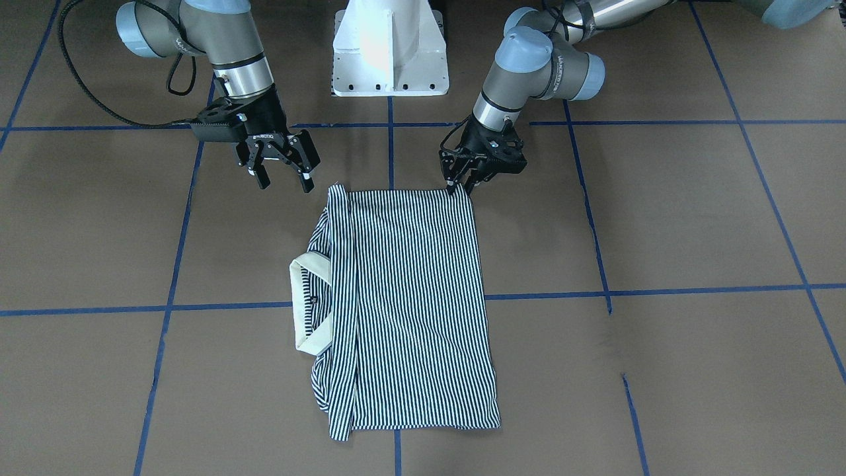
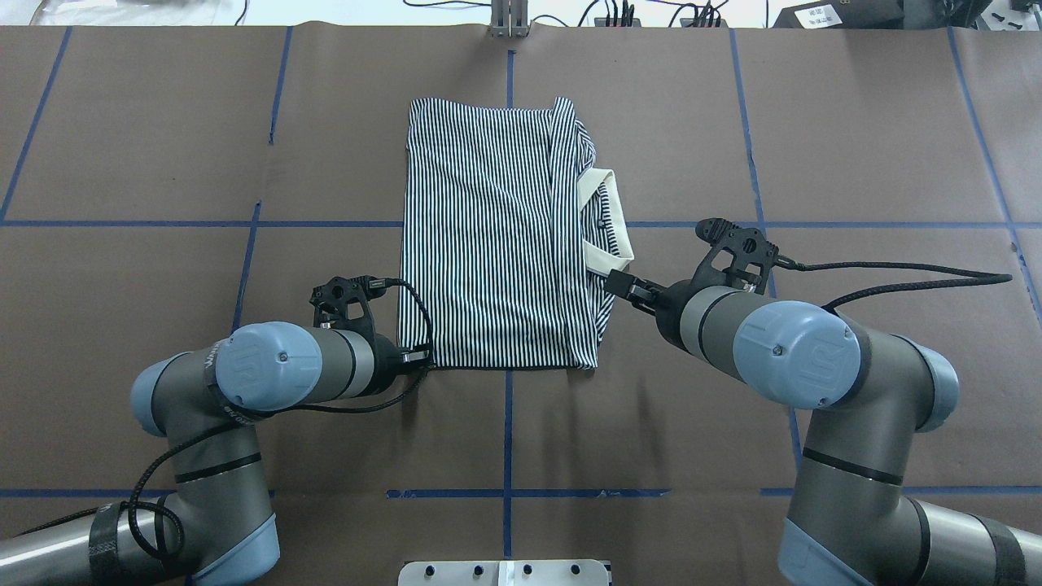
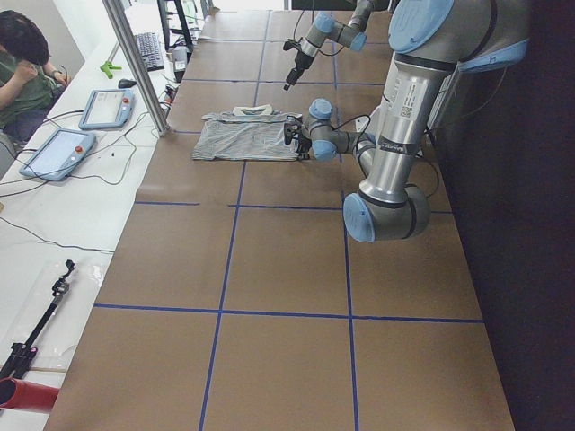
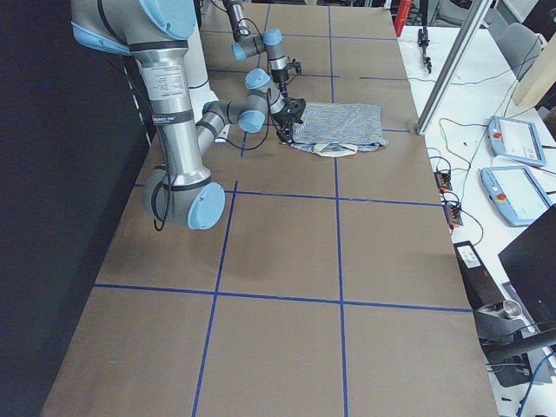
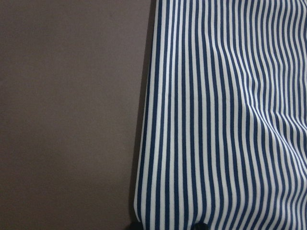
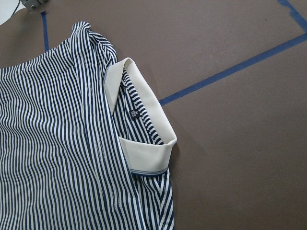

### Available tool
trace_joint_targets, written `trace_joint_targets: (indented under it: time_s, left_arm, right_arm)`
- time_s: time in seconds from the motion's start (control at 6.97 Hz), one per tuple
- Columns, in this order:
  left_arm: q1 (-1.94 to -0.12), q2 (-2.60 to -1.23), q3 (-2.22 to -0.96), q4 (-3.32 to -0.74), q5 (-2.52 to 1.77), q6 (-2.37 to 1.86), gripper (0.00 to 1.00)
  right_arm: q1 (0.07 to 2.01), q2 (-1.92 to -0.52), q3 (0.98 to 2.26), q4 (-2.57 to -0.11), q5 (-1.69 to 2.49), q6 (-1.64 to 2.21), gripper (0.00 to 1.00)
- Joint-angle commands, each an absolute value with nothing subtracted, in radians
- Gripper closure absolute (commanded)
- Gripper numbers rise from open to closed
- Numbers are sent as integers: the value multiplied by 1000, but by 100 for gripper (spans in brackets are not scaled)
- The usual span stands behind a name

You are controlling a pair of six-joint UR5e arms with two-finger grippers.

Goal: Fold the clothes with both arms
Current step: 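Move both grippers to the shirt's edge nearest the robot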

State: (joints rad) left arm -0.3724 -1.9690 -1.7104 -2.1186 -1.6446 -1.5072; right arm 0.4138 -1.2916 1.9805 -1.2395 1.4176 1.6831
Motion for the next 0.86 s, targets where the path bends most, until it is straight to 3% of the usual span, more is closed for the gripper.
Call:
trace_joint_targets:
  time_s: [0.0, 0.29, 0.57, 0.72]
  left_arm:
    - [-373, -1971, -1721, -2118, -1643, -1506, 100]
    - [-373, -1971, -1724, -2117, -1643, -1506, 100]
    - [-373, -1974, -1724, -2118, -1643, -1506, 100]
    - [-373, -1976, -1724, -2118, -1641, -1506, 100]
  right_arm:
    - [408, -1292, 1976, -1239, 1416, 1684, 0]
    - [391, -1290, 1971, -1241, 1410, 1695, 0]
    - [368, -1183, 1904, -1317, 1405, 1862, 17]
    - [353, -1130, 1857, -1386, 1393, 1917, 30]
